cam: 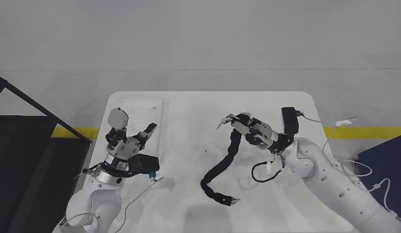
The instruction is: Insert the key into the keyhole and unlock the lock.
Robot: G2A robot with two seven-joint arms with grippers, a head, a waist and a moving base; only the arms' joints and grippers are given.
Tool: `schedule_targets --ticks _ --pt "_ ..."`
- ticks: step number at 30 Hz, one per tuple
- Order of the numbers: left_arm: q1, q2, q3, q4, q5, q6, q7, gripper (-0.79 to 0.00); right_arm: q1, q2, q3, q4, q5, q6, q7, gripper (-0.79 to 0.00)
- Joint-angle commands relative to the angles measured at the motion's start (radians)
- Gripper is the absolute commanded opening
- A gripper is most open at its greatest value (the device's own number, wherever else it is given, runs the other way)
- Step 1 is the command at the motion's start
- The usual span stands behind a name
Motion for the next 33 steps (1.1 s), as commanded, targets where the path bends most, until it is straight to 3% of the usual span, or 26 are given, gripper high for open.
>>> schedule_targets --ticks 1,6,10,13,22,33 --pt "0.029 0.003 -0.059 -0.015 -0.235 -0.143 0.038 0.000 0.039 -0.012 0.005 -0.008 0.014 0.017 0.040 -0.785" --pt "0.074 0.012 -0.175 -0.001 -0.595 -0.459 0.124 0.000 0.140 -0.051 -0.006 -0.010 0.044 0.063 0.144 -0.785" --pt "0.108 0.018 -0.236 0.041 -0.831 -0.683 0.125 0.000 0.186 -0.104 -0.087 0.087 0.107 0.097 0.239 -0.785" --pt "0.121 0.021 -0.274 0.051 -0.895 -0.748 0.116 0.000 0.201 -0.142 -0.141 0.155 0.152 0.123 0.285 -0.785" --pt "0.130 0.022 -0.289 0.054 -0.912 -0.765 0.121 0.000 0.227 -0.267 -0.259 0.403 0.255 0.195 0.389 -0.785" --pt "0.130 0.022 -0.289 0.054 -0.912 -0.765 0.121 0.000 0.239 -0.368 -0.298 0.635 0.319 0.155 0.476 -0.785"
